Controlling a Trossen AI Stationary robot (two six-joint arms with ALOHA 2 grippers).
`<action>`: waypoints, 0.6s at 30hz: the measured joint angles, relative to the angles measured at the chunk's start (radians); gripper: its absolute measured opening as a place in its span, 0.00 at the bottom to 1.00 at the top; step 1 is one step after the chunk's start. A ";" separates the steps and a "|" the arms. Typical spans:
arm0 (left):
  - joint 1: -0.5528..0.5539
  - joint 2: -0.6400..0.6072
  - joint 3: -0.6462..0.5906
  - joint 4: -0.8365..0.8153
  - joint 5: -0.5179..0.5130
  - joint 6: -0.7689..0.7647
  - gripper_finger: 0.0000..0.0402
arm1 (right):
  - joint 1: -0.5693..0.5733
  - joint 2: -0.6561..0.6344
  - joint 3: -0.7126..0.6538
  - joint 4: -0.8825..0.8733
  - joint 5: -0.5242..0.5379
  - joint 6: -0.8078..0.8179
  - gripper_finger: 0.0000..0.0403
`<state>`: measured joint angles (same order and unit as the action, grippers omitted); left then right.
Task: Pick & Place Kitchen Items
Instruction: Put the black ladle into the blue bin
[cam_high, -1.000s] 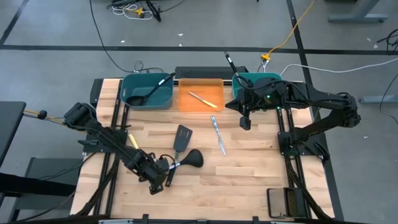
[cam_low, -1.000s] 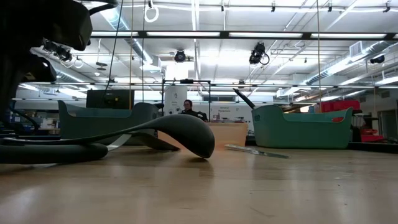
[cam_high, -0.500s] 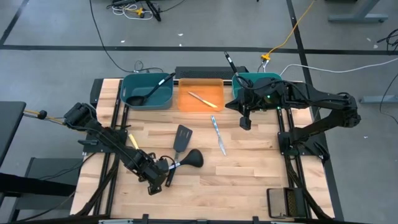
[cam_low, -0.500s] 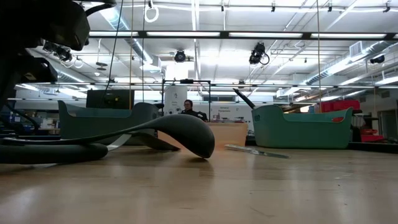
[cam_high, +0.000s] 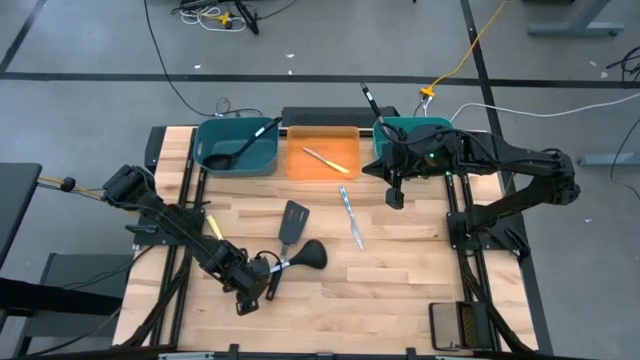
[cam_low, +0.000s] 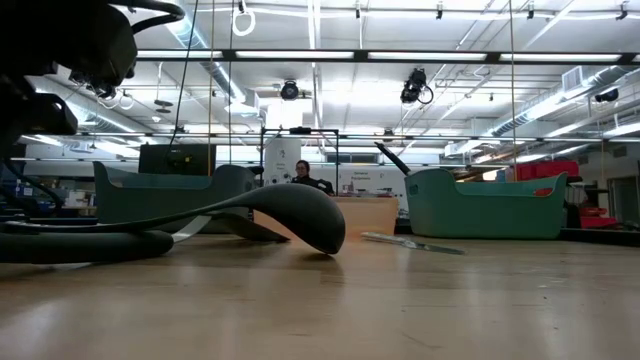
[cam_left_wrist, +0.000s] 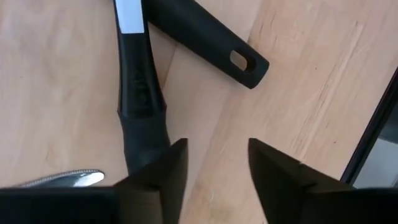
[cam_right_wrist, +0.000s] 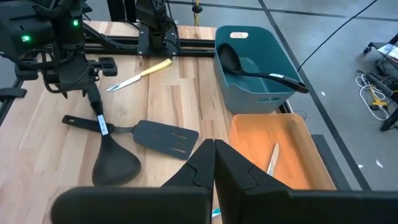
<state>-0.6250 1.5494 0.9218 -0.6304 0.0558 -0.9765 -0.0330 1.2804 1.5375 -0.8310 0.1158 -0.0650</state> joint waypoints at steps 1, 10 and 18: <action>0.000 0.000 0.000 0.000 0.000 -0.005 0.47 | 0.000 0.000 0.000 0.000 0.000 -0.003 0.02; 0.000 0.000 0.000 -0.019 0.001 -0.011 0.59 | 0.000 0.000 0.000 0.000 0.000 -0.004 0.02; 0.005 0.000 -0.001 -0.085 0.015 0.004 0.59 | 0.000 0.000 0.000 0.000 0.000 -0.004 0.02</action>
<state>-0.6200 1.5490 0.9211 -0.7155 0.0706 -0.9727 -0.0330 1.2804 1.5375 -0.8310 0.1154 -0.0689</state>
